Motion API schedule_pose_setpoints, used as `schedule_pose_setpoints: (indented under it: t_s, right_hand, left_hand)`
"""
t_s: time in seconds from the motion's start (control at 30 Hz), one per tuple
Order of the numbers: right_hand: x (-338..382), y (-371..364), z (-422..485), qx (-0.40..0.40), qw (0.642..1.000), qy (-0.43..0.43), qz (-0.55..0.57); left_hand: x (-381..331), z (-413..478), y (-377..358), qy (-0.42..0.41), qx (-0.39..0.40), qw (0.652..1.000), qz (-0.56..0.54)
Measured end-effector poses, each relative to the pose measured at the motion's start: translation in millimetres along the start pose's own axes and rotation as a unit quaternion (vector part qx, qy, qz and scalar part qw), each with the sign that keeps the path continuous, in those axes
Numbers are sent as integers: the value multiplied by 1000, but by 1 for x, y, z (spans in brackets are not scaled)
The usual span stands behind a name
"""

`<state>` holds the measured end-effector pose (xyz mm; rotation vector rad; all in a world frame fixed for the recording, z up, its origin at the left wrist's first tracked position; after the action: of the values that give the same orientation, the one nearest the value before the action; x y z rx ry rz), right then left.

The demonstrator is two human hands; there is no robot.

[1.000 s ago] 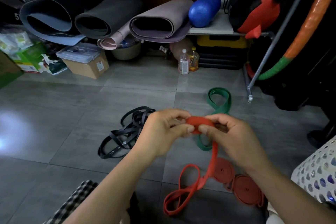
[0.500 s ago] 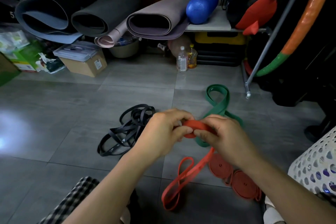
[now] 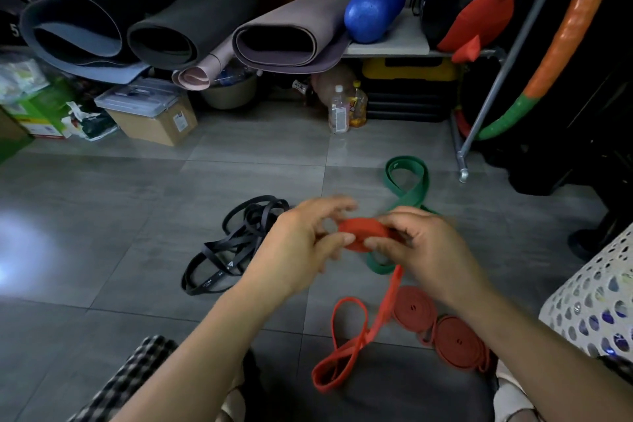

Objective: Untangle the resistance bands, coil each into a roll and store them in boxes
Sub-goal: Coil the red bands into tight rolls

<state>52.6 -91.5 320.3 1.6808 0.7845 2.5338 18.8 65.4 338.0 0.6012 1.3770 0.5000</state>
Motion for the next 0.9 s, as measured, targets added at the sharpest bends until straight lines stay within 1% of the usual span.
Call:
schedule_pose_setpoints:
  t_s: [0.03, 0.07, 0.1, 0.13, 0.17, 0.2, 0.27, 0.33, 0.4, 0.47, 0.53, 0.57, 0.6, 0.63, 0.67, 0.7, 0.73, 0.77, 0.8, 0.83, 0.87, 0.9]
  right_hand:
    - [-2, -1, 0, -2, 1000, 11, -21]
    - [-2, -3, -1, -6, 1000, 0, 6]
    - [-1, -4, -1, -20, 996, -26, 83]
    - [1, -4, 0, -36, 982, -59, 175]
    - [2, -4, 1, -49, 964, -80, 250]
    - [3, -5, 1, -58, 951, -89, 290]
    - [5, -6, 1, -65, 940, -91, 322]
    - [7, -9, -1, -64, 937, -87, 331]
    - [7, -12, -3, -63, 941, -87, 320]
    - [4, -12, -4, -59, 949, -89, 295]
    - [2, -10, -3, -49, 962, -89, 253]
    - [-1, -7, -3, -43, 975, -74, 204]
    - [-1, -3, -2, -38, 989, -52, 131]
    - [-2, 0, -1, -33, 998, -21, 43]
    - [-2, 1, 0, -15, 999, 8, -40]
    - [-2, 0, 0, 6, 995, 35, -93]
    - [-1, -2, 0, 24, 991, 52, -122]
    - [0, -3, 0, 29, 989, 64, -128]
    - [1, -4, 0, 27, 991, 64, -110]
    - [3, -3, 0, 15, 997, 50, -52]
    - [3, -1, 1, 6, 999, 21, 33]
    - [3, 1, 3, -6, 994, -7, 112]
  left_hand:
    - [-1, 0, 1, -13, -14, 999, 41]
    - [-2, 1, 2, -12, -23, 999, 30]
    - [-3, 2, 3, 3, -31, 999, -27]
    - [-2, 3, 5, 25, -41, 992, -115]
    - [-3, 3, 6, 43, -51, 977, -203]
    - [-3, 3, 6, 50, -59, 961, -265]
    - [-4, 1, 0, 59, -57, 940, -333]
    - [-2, -2, -8, 81, -51, 919, -383]
    - [2, -3, -14, 104, -54, 901, -418]
    - [5, -4, -18, 122, -51, 895, -426]
    - [8, -5, -20, 134, -45, 898, -417]
    - [8, -5, -19, 134, -39, 911, -389]
    - [9, -3, -15, 121, -35, 939, -320]
    - [12, -1, -10, 93, -41, 974, -203]
    - [15, 1, -4, 51, -53, 995, -65]
    - [16, 3, 0, -1, -61, 997, 46]
    - [15, 5, 2, -52, -60, 991, 109]
    - [13, 5, 2, -90, -54, 985, 134]
    - [10, 5, 2, -105, -56, 984, 131]
    - [9, 6, 3, -97, -66, 988, 105]
    - [8, 7, 4, -70, -81, 993, 47]
    - [8, 8, 4, -36, -98, 994, -34]
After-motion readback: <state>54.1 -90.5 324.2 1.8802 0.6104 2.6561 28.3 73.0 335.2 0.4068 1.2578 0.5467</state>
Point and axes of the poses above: each hand's wrist, its own z-axis towards the middle knuckle, its own y-axis out of the back of the hand, x = y × z, the point moved 2 cm from there along z, towards the middle knuckle, and after that the axes turned 12 degrees about z, right-handed, at the moved point
